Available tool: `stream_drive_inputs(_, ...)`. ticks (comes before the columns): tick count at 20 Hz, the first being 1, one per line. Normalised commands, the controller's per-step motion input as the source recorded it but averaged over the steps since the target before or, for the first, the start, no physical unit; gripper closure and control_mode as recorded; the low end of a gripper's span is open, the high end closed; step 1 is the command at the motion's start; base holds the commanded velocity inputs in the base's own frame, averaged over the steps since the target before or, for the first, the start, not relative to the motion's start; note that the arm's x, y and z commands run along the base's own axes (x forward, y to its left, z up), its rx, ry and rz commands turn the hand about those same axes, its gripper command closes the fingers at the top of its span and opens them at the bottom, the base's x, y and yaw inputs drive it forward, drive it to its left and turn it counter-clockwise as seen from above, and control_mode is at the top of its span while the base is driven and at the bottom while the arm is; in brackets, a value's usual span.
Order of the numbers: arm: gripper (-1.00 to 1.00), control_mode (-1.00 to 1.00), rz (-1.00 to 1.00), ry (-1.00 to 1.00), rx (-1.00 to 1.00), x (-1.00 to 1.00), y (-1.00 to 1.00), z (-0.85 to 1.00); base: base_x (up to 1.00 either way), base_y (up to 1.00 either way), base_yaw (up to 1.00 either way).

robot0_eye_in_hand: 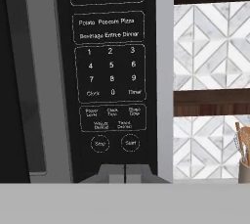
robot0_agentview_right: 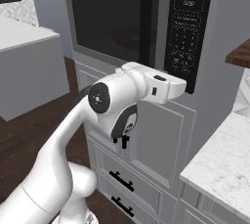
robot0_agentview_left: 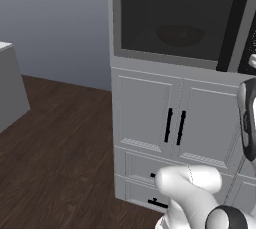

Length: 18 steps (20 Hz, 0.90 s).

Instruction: Pick the lemon wedge from the sink and place it in the bowl. Then pick the bowl and place it in the microwave. Then close the microwave door and press the start button.

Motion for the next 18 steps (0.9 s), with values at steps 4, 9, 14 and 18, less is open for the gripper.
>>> stream_drive_inputs(4, 1.0, -1.0, 0.0, 0.0, 0.0, 0.04, -0.16, 0.0, 0.0, 0.0, 0.0)
stream_drive_inputs(9, 1.0, -1.0, 0.0, 0.05, 0.0, 0.15, -0.01, -0.16, 0.0, 0.0, 0.0)
stream_drive_inputs(14, 1.0, -1.0, 0.0, 0.05, 0.0, 0.19, -0.01, -0.17, 0.0, 0.0, 0.0)
stream_drive_inputs(18, 1.0, -1.0, 0.0, 0.0, 0.0, 0.17, -0.17, 0.0, 0.0, 0.0, 0.0)
